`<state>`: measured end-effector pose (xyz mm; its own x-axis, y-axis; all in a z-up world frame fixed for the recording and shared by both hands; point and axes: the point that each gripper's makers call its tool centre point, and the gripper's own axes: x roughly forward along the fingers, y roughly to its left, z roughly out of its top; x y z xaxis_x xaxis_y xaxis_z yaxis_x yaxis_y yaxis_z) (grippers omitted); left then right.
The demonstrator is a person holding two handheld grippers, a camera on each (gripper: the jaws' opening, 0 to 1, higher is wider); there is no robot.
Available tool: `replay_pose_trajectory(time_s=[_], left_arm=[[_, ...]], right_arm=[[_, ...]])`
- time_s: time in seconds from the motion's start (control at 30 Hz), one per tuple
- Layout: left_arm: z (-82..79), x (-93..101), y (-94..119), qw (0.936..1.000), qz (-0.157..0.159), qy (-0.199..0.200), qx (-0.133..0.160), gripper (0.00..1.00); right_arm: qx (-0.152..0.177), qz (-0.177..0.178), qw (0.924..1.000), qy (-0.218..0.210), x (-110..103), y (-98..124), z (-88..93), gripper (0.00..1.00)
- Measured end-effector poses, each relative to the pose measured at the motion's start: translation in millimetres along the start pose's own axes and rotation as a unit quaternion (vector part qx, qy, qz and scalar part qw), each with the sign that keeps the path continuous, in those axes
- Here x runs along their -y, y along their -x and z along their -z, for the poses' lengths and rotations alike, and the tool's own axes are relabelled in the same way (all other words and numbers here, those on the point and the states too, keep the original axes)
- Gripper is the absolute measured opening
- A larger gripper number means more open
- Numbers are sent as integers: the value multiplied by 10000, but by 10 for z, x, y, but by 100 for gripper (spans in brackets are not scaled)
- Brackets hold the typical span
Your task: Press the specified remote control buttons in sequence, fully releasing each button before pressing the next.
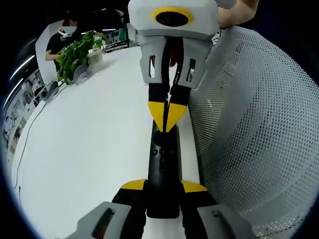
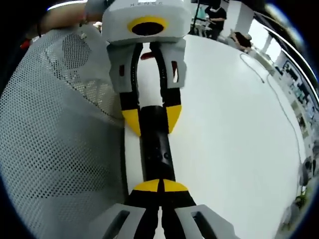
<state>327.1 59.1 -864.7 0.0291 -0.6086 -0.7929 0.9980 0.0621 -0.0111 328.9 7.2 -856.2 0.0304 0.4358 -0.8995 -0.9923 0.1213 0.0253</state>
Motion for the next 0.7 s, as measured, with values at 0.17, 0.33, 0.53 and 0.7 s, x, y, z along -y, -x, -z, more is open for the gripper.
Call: replay_pose_trajectory(time_s=[0.17, 0.33, 0.53, 0.7], left_arm=[[0, -1, 2, 10000, -1, 0, -1, 26], [-1, -3, 2, 10000, -3, 7, 10, 26], [-3, -3, 3, 10000, -3, 6, 13, 26], [-4, -2, 3, 10000, -4, 5, 11, 26]], right_arm=[[182, -157, 9993, -300, 12, 12, -10, 0], [351, -194, 9989, -243, -26, -23, -153, 0], [40, -93, 9997, 202, -19, -55, -117, 0], [31, 9, 9997, 229, -11, -64, -111, 0]])
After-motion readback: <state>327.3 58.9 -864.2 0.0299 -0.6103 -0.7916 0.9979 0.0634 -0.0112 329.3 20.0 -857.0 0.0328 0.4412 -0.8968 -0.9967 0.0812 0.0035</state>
